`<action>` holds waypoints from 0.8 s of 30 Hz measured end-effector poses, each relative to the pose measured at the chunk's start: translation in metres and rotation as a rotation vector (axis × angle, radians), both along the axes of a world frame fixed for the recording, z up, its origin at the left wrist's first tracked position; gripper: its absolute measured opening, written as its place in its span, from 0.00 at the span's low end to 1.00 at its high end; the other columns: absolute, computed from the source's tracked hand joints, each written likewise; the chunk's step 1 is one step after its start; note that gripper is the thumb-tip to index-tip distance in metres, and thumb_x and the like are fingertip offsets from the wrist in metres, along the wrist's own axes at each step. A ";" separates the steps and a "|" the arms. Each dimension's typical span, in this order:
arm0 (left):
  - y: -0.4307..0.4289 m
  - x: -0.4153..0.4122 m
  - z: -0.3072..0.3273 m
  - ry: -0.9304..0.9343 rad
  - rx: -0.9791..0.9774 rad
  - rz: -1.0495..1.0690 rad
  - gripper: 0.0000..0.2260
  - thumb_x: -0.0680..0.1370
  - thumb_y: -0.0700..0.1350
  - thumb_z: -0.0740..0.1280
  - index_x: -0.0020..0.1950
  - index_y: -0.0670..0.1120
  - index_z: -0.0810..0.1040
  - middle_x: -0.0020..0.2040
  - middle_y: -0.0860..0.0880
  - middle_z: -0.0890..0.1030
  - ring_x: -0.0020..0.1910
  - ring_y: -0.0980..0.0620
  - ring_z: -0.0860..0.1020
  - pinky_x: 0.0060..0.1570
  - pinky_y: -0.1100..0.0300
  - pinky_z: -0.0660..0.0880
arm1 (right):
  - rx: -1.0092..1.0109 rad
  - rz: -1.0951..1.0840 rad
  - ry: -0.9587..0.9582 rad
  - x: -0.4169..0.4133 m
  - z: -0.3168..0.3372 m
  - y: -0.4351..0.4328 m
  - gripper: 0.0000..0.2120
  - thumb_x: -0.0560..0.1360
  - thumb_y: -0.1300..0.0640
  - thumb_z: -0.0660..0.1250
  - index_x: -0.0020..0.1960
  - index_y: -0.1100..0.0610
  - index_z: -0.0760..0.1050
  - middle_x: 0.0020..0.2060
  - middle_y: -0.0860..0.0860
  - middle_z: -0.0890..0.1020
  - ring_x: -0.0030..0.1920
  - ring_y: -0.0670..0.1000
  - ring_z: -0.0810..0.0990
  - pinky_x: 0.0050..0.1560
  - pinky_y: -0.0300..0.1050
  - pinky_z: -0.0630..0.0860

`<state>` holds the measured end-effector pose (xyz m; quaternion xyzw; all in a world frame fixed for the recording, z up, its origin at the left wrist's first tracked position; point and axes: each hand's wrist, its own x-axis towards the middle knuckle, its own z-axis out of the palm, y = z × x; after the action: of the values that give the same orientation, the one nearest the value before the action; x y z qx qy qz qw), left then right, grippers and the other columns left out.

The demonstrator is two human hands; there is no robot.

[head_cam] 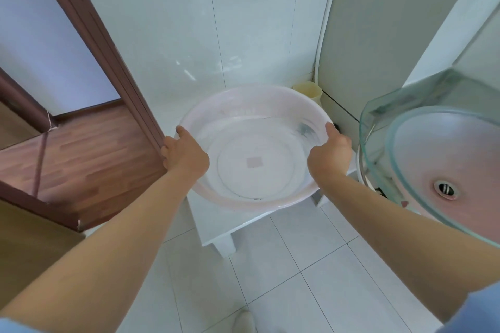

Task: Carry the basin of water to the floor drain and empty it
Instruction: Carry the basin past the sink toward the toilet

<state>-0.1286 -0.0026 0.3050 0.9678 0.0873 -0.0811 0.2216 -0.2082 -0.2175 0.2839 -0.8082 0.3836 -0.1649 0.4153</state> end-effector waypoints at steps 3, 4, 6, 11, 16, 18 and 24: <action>0.002 -0.021 0.011 -0.004 -0.003 0.004 0.33 0.74 0.36 0.60 0.76 0.43 0.47 0.69 0.36 0.58 0.67 0.36 0.60 0.62 0.44 0.67 | 0.010 -0.029 -0.034 -0.020 0.014 0.001 0.32 0.70 0.72 0.54 0.71 0.52 0.62 0.62 0.57 0.69 0.55 0.59 0.74 0.54 0.52 0.76; 0.002 -0.028 0.016 -0.008 -0.006 0.003 0.34 0.74 0.36 0.60 0.76 0.43 0.47 0.69 0.36 0.58 0.67 0.36 0.60 0.62 0.44 0.67 | 0.018 -0.039 -0.046 -0.028 0.019 0.001 0.32 0.70 0.72 0.54 0.71 0.52 0.63 0.63 0.57 0.70 0.55 0.59 0.75 0.55 0.54 0.76; 0.003 -0.042 0.021 -0.015 -0.008 0.003 0.33 0.74 0.35 0.60 0.76 0.43 0.48 0.69 0.35 0.58 0.66 0.36 0.60 0.62 0.44 0.67 | 0.040 -0.051 -0.048 -0.044 0.024 0.002 0.33 0.69 0.72 0.54 0.71 0.51 0.63 0.64 0.57 0.69 0.57 0.60 0.75 0.56 0.57 0.75; 0.003 -0.078 0.033 -0.021 -0.014 -0.033 0.33 0.74 0.36 0.61 0.75 0.42 0.48 0.69 0.35 0.58 0.67 0.34 0.60 0.63 0.43 0.67 | 0.056 -0.091 -0.065 -0.087 0.034 0.006 0.34 0.69 0.73 0.53 0.71 0.50 0.63 0.65 0.55 0.71 0.57 0.61 0.76 0.55 0.58 0.76; 0.008 -0.113 0.044 -0.034 -0.019 -0.090 0.32 0.74 0.35 0.61 0.74 0.41 0.50 0.68 0.35 0.60 0.66 0.34 0.62 0.62 0.46 0.67 | 0.068 -0.153 -0.096 -0.134 0.047 0.016 0.35 0.67 0.74 0.51 0.71 0.51 0.63 0.65 0.55 0.71 0.56 0.62 0.76 0.53 0.59 0.77; 0.011 -0.127 0.050 -0.041 -0.029 -0.106 0.32 0.74 0.35 0.62 0.74 0.41 0.50 0.68 0.35 0.59 0.66 0.34 0.62 0.61 0.45 0.68 | 0.070 -0.175 -0.102 -0.152 0.052 0.022 0.35 0.67 0.73 0.52 0.71 0.51 0.63 0.65 0.55 0.71 0.56 0.62 0.76 0.54 0.59 0.76; 0.015 -0.172 0.065 -0.060 -0.013 -0.207 0.32 0.74 0.35 0.62 0.74 0.40 0.49 0.68 0.35 0.60 0.66 0.35 0.62 0.61 0.48 0.67 | 0.101 -0.272 -0.123 -0.211 0.060 0.034 0.34 0.68 0.72 0.53 0.70 0.51 0.64 0.63 0.55 0.73 0.60 0.62 0.75 0.57 0.59 0.75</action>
<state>-0.3009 0.0128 0.3703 0.9722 -0.0202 -0.0752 0.2208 -0.4196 -0.1837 0.3438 -0.7153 0.4710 -0.2493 0.4520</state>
